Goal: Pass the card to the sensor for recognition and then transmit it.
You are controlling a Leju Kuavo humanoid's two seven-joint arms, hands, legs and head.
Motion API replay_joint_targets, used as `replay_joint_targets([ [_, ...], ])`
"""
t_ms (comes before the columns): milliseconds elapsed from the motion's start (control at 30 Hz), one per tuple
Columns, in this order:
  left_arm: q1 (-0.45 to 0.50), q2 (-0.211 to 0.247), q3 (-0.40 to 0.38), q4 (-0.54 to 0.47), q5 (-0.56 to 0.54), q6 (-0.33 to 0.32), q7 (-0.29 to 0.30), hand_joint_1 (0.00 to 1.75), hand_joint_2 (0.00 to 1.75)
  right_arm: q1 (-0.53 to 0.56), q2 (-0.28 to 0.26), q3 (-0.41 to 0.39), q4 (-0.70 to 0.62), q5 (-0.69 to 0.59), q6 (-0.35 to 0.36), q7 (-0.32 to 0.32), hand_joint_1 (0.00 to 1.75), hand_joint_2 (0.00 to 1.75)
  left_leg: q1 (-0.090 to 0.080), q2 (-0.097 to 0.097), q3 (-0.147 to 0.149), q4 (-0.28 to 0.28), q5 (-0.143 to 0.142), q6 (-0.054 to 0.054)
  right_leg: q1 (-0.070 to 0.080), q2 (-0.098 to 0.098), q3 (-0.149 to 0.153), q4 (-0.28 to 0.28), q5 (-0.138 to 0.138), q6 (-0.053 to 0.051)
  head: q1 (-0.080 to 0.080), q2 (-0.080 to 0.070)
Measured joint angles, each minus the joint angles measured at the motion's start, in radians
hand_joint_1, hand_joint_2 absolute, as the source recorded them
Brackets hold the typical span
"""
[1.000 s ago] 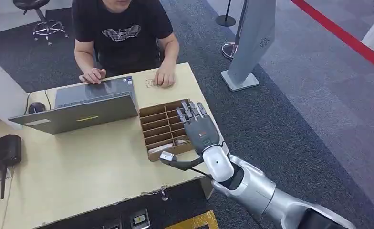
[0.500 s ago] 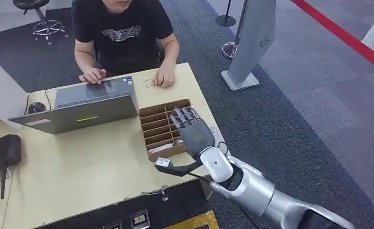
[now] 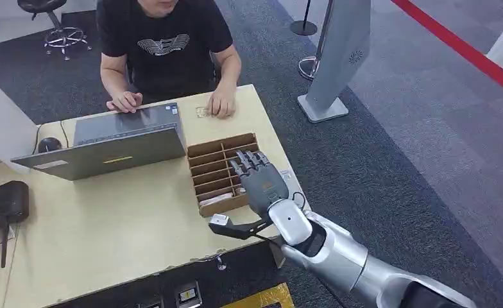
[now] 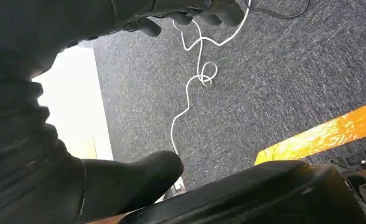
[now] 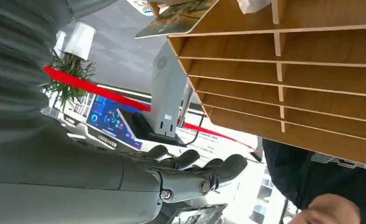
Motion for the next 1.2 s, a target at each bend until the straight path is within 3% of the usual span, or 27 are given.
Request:
replay_joint_targets([
  [1200,0.000,0.004,0.000,0.000,-0.008,0.000,0.000,0.00,1.75,0.006,-0.010,-0.002,0.008,-0.005,0.032,0.029,0.00,1.75,0.000,0.000,0.000,0.000,0.000,0.000,0.000,0.000,0.000,0.000,0.000,0.000,0.000,0.000],
])
